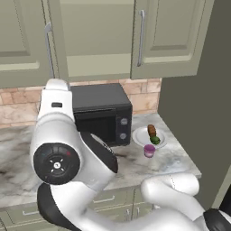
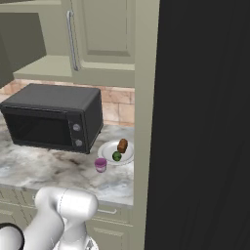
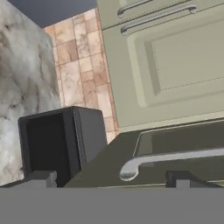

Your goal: Pick the avocado and bread from the counter and place them on the plate. Then pick the jam from the cabinet and place it next to the plate. Lastly close the cabinet door.

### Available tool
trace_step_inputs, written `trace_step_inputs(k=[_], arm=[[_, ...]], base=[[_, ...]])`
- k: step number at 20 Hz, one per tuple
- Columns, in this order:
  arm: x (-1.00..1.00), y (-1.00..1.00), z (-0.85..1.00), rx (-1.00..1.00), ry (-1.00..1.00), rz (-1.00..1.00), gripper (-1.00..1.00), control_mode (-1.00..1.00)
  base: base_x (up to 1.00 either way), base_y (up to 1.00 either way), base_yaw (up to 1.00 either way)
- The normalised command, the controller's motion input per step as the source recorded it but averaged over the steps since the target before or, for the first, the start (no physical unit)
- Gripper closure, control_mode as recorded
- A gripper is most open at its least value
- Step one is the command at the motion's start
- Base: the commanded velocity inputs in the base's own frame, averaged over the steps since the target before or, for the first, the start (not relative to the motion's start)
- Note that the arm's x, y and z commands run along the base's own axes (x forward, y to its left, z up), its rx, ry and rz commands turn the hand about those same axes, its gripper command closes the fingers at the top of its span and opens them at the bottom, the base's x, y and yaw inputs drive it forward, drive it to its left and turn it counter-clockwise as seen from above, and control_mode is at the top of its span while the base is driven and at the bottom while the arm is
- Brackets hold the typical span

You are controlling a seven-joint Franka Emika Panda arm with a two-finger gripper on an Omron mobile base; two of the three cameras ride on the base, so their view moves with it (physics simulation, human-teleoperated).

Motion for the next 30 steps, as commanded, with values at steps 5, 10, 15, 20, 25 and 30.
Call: trace_step_inputs(k=[5,10,15,20,25,30], arm=[[0.70,0.37,-0.29,-0.04,0.04,0.00,-1.00,-1.00],[0.56,0.25,-0.11,-0.04,0.01,0.00,-1.00,-1.00],[0.28,0.02,0.07,-0.05,0.00,-0.01,-1.00,-1.00],[0.12,-0.05,0.07,-0.05,0.04,-0.12,-1.00,-1.00],[0.00,-0.30,0.01,-0.04,0.04,-0.27,-1.00,-1.00],[-0.01,-0.32,0.03,-0.04,0.02,-0.24,-1.00,-1.00]], base=[[0.00,0.00,0.00],[0.00,0.00,0.00],[0.00,0.00,0.00],[0.00,0.00,0.00],[0.00,0.00,0.00],[0.00,0.00,0.00]])
